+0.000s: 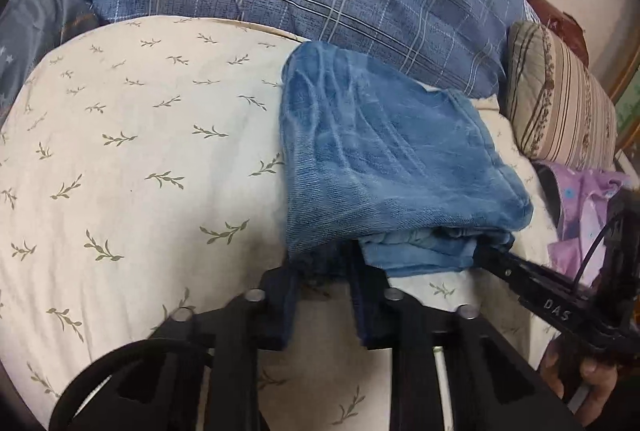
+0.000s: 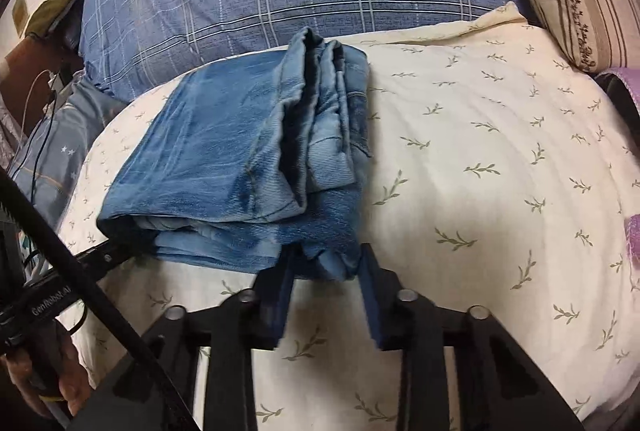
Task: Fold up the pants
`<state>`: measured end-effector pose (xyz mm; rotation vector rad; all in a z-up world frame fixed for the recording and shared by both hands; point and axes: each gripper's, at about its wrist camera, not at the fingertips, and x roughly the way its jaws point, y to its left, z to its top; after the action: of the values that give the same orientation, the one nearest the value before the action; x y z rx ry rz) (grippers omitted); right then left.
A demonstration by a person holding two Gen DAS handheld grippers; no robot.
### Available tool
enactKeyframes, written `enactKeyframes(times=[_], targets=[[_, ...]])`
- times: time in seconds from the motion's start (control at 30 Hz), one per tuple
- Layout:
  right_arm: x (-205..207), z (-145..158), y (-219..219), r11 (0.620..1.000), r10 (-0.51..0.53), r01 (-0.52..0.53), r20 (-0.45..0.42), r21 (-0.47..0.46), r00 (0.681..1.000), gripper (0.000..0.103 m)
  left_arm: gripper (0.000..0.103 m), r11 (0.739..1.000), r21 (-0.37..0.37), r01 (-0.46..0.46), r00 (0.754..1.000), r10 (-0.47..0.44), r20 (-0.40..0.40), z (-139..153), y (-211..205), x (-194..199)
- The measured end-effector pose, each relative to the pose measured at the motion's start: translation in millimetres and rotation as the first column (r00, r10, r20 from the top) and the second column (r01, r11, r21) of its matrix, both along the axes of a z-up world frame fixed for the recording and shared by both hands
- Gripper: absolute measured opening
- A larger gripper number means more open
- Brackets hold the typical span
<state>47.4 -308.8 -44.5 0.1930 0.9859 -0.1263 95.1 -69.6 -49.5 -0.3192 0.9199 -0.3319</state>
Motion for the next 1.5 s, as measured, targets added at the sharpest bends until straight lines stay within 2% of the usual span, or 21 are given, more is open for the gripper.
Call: enactKeyframes(times=[0.17,0.27,0.43,0.47,0.5,0.63,0.77,0.87,0.9,0.97,1.03,1.07,1.1,1.17,1.2,1.23,1.33,1.5], targets=[[-2,4,-4,1.000,-0.005,0.005,-0.001,0.015,1.000,0.018,0.014,0.999,-0.026,-0.030,0.999,0.029,-0.039,-7,8,13],[-2,4,-6,0.999,-0.012,0.012,-0.002,0.032,1.000,0.018,0.014,0.999,0.013,-0.047,0.999,0.047,-0.002,0,9,10],[-3,1,-10,0.996,-0.036,0.036,-0.006,0.077,0.999,0.023,0.014,0.999,0.036,-0.041,0.999,0.041,-0.019,-4,8,13],[-3,1,-10,0.996,-0.036,0.037,-0.007,0.078,0.999,0.022,0.013,0.999,0.025,-0.041,0.999,0.042,-0.020,-5,8,14],[-3,2,-10,0.997,-0.036,0.036,-0.006,0.075,0.999,0.020,0.007,0.999,0.011,-0.040,0.999,0.040,-0.023,-4,9,14],[-7,11,-5,0.999,-0.028,0.026,0.033,0.045,0.999,0.015,0.005,0.999,-0.029,-0.021,0.999,0.022,0.027,9,11,9],[-3,2,-1,0.999,-0.027,0.027,-0.007,0.022,1.000,0.015,0.005,0.999,0.039,-0.034,0.999,0.035,-0.026,-9,8,16],[-3,3,-4,0.999,-0.029,0.030,-0.008,0.036,1.000,0.015,0.005,0.997,0.069,-0.031,0.999,0.032,-0.007,-8,3,14],[-4,3,-3,0.999,-0.029,0.029,-0.008,0.037,1.000,0.020,0.006,0.997,0.067,-0.033,0.999,0.033,-0.004,-6,3,13],[-5,3,-5,0.998,-0.029,0.030,-0.016,0.063,0.999,0.021,0.011,0.998,0.060,-0.028,0.999,0.029,-0.023,-5,4,10],[-12,6,-8,0.995,-0.038,0.039,-0.007,0.093,0.999,0.027,0.018,0.997,0.070,-0.035,0.999,0.036,-0.024,-1,6,5],[-16,9,-8,0.995,-0.033,0.033,0.000,0.097,0.999,0.043,0.022,0.996,0.082,-0.038,0.999,0.039,-0.014,3,7,1],[-19,12,-7,0.995,-0.034,0.033,0.000,0.092,0.999,0.060,0.029,0.994,0.102,-0.044,0.999,0.045,-0.003,6,7,-4],[-34,15,-4,0.995,-0.056,0.055,0.013,0.088,0.998,0.072,0.042,0.988,0.135,-0.074,0.997,0.070,0.029,12,7,-23],[-39,15,-3,0.993,-0.061,0.060,0.011,0.103,0.998,0.072,0.050,0.985,0.151,-0.088,0.996,0.083,0.039,13,5,-34],[-47,11,-2,0.987,-0.063,0.064,-0.010,0.144,0.998,0.072,0.053,0.979,0.174,-0.102,0.995,0.097,0.038,12,4,-43],[-58,1,7,0.978,-0.037,0.047,-0.054,0.203,0.998,0.072,0.056,0.972,0.210,-0.107,0.994,0.104,0.025,7,-6,-63],[-61,-4,35,0.997,0.015,-0.007,-0.088,0.081,0.996,0.083,0.066,0.939,0.337,-0.070,0.997,0.064,0.031,0,-29,-75]])
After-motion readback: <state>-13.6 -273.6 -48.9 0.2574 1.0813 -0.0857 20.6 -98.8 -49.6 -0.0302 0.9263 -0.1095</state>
